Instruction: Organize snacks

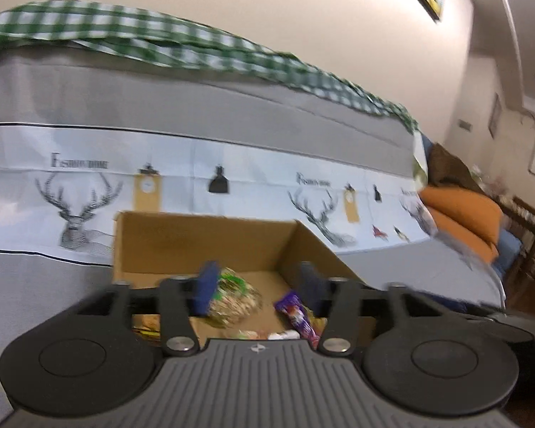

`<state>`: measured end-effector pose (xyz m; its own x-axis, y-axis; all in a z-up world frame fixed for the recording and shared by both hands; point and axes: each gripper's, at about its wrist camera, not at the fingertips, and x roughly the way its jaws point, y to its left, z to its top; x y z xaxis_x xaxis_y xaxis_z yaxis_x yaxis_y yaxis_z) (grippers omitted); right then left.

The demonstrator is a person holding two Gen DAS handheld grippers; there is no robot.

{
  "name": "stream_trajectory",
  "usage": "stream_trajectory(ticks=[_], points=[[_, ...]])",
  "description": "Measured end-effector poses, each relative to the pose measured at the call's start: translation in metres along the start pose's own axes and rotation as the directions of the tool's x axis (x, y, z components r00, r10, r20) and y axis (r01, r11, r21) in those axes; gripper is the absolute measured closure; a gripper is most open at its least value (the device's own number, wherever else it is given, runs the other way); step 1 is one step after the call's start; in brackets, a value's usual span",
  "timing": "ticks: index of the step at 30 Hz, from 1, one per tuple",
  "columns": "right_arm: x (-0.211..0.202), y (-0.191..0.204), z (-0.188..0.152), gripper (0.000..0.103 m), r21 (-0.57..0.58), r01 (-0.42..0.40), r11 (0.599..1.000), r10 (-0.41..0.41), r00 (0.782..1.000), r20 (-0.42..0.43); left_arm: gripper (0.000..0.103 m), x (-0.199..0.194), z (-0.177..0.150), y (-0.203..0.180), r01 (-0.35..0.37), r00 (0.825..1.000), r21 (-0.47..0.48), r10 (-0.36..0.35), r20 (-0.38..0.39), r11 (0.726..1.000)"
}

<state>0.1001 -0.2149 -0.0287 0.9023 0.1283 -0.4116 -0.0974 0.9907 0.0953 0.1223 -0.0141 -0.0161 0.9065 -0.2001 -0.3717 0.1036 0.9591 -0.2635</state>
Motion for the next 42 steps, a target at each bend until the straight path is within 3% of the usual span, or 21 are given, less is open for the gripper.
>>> stream_trajectory(ticks=[2,7,8,11,14,16,20,24,27,29,37,42], points=[[0.001,-0.007,0.001,0.012,0.043,0.006,0.999,-0.005,1.000,-0.012,0.035,-0.006,0.002,0.006,-0.012,1.000,-0.021,0.012,0.015,1.000],[-0.001,-0.007,-0.003,0.001,0.038,0.005,0.999,-0.004,1.000,-0.026,0.023,-0.029,-0.002,0.009,-0.034,0.998,0.009,0.034,0.045,0.999],[-0.003,-0.007,-0.003,0.001,0.039,0.004,0.999,-0.003,1.000,-0.024,0.019,-0.035,-0.003,0.007,-0.042,0.998,0.024,0.040,0.054,0.999],[-0.016,-0.010,-0.001,0.001,0.045,-0.002,0.999,0.001,1.000,0.011,0.017,-0.056,-0.009,0.000,-0.065,0.996,0.079,0.059,0.071,0.995],[-0.033,-0.018,0.002,0.001,0.055,0.003,0.998,-0.006,0.999,0.044,0.017,-0.076,-0.019,-0.007,-0.157,0.986,0.105,0.150,0.076,0.982],[-0.044,-0.025,0.004,0.001,0.056,0.007,0.998,-0.009,0.999,0.036,0.016,-0.090,-0.026,-0.009,-0.172,0.984,0.093,0.168,0.054,0.981],[-0.067,-0.040,0.000,0.001,0.003,-0.030,1.000,0.030,0.999,0.018,0.000,-0.115,-0.038,-0.014,-0.168,0.986,0.057,0.168,0.003,0.984],[-0.087,-0.055,-0.017,0.001,-0.062,-0.098,0.993,0.097,0.995,-0.029,0.000,-0.120,-0.052,-0.023,-0.177,0.979,0.037,0.179,-0.092,0.984],[-0.088,-0.063,-0.033,0.001,0.005,-0.117,0.993,0.117,0.988,-0.102,0.000,-0.112,-0.064,-0.030,-0.180,0.969,0.042,0.184,-0.164,0.983],[-0.093,-0.059,-0.034,0.001,0.000,-0.112,0.994,0.112,0.992,-0.060,0.000,-0.104,-0.070,-0.035,-0.180,0.963,0.075,0.191,-0.192,0.981],[-0.078,-0.039,-0.037,0.001,-0.084,-0.133,0.988,0.122,0.985,-0.123,0.000,-0.089,-0.067,-0.024,-0.228,0.953,0.039,0.231,-0.196,0.973],[-0.073,-0.033,-0.037,0.001,-0.109,-0.137,0.984,0.122,0.983,-0.134,0.000,-0.086,-0.066,-0.024,-0.219,0.952,0.026,0.220,-0.215,0.975]])
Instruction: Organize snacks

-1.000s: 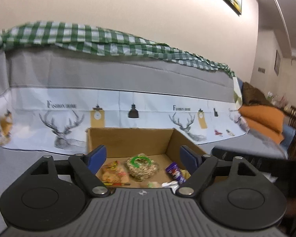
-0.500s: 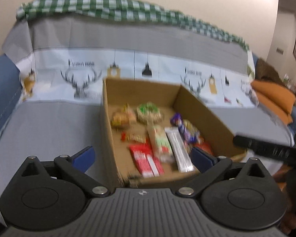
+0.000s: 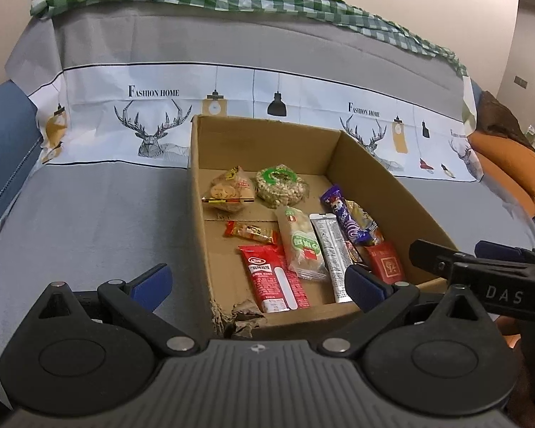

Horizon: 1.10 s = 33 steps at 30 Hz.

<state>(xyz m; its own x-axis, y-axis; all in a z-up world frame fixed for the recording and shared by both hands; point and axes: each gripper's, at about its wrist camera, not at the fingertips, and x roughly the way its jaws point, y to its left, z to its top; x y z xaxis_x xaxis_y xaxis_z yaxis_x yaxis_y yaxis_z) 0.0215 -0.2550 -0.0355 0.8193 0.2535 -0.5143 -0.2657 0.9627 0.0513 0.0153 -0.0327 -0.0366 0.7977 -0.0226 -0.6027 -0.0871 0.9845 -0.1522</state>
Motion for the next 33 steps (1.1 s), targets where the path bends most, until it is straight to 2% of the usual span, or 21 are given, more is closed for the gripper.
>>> stream_trajectory(ticks=[9,33], points=[[0.007,0.001,0.002,0.001,-0.007,0.008,1.000,-0.008,1.000,-0.019,0.000,0.010,0.001,0.002,0.012,0.999,-0.044,-0.014,-0.039,0.999],[0.012,0.000,0.001,0.001,-0.004,0.019,1.000,-0.019,0.999,-0.030,0.000,0.011,0.000,-0.002,0.002,0.999,-0.023,-0.003,-0.036,1.000]])
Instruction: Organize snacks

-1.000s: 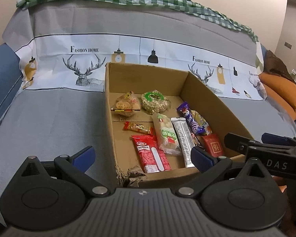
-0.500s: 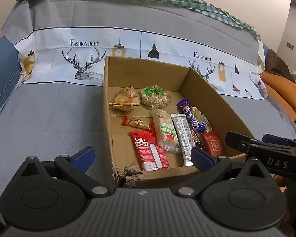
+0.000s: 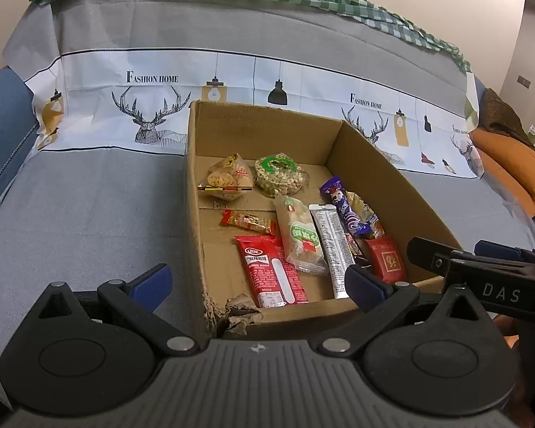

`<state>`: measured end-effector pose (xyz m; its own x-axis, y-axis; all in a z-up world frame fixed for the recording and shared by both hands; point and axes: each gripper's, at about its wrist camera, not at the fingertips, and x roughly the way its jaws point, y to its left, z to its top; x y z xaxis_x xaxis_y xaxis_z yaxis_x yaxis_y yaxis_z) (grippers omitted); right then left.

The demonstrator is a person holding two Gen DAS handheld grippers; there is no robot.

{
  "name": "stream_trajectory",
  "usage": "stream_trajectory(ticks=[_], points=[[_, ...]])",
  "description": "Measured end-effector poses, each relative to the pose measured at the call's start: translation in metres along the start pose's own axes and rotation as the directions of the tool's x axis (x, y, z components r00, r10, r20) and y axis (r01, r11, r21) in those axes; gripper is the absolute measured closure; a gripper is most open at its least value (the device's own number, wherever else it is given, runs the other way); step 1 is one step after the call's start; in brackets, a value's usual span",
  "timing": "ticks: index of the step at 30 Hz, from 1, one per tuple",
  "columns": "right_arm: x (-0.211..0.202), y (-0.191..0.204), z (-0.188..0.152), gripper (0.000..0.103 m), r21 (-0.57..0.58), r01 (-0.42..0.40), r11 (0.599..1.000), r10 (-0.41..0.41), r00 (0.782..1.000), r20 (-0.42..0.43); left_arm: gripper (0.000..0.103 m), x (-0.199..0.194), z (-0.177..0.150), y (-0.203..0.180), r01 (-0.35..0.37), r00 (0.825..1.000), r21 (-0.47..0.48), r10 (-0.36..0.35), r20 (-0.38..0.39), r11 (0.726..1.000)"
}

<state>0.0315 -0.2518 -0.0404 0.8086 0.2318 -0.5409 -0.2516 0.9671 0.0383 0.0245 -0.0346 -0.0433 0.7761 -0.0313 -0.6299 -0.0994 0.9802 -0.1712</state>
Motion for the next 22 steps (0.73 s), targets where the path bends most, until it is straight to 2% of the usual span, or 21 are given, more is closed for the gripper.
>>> stream_trajectory(ticks=[22], points=[[0.010,-0.005,0.003,0.001,0.010,0.009,1.000,-0.009,1.000,-0.027,0.000,0.008,0.000,-0.009,0.013,1.000,0.047,-0.014,0.024,0.999]])
